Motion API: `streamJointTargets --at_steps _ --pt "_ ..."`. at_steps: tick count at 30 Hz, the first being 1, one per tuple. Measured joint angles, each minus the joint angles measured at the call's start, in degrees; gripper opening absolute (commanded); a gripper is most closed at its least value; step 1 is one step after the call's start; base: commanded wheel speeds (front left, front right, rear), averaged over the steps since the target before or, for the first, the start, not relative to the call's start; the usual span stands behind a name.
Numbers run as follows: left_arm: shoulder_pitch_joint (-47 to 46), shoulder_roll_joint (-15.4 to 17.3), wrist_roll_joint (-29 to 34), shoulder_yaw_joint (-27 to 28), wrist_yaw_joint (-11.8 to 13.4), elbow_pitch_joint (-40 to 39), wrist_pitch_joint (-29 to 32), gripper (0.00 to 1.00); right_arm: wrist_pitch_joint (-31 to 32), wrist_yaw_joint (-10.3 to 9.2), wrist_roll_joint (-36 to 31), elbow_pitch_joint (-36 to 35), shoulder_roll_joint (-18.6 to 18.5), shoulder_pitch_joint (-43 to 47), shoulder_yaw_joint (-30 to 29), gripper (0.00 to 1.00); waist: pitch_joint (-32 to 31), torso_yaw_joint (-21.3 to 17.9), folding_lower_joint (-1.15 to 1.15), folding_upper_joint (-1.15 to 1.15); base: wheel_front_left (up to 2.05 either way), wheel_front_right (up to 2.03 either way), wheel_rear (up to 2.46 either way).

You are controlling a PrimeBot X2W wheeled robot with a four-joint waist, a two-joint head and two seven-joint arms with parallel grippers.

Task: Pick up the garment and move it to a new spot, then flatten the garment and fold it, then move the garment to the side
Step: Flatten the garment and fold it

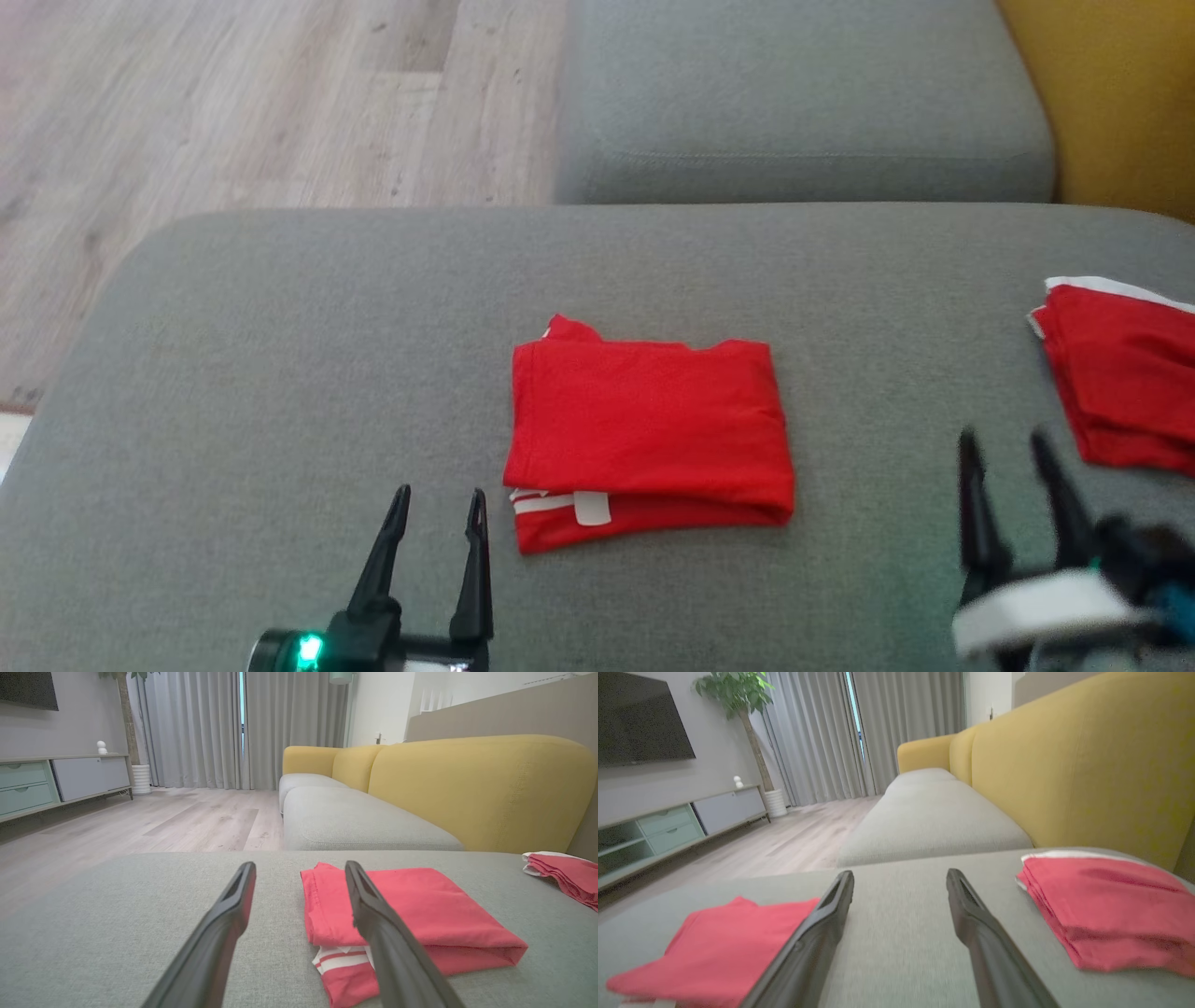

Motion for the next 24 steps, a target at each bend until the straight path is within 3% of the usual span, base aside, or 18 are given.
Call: streamJointTargets --at_steps 7,24 --pt "3.2 0.0 0.5 0.0 -0.6 1.8 0.0 1.00 0.0 0.00 -1.1 -0.2 2.1 8.2 0.8 1.00 -1.3 -1.1 0.00 0.00 0.00 0.00 0.00" --pt "3.4 0.0 0.5 -0.1 -1.1 3.4 0.0 1.00 0.0 0.00 -1.6 0.2 3.2 8.7 3.6 1.00 -3.0 -0.7 0.01 0.00 0.00 0.00 0.00"
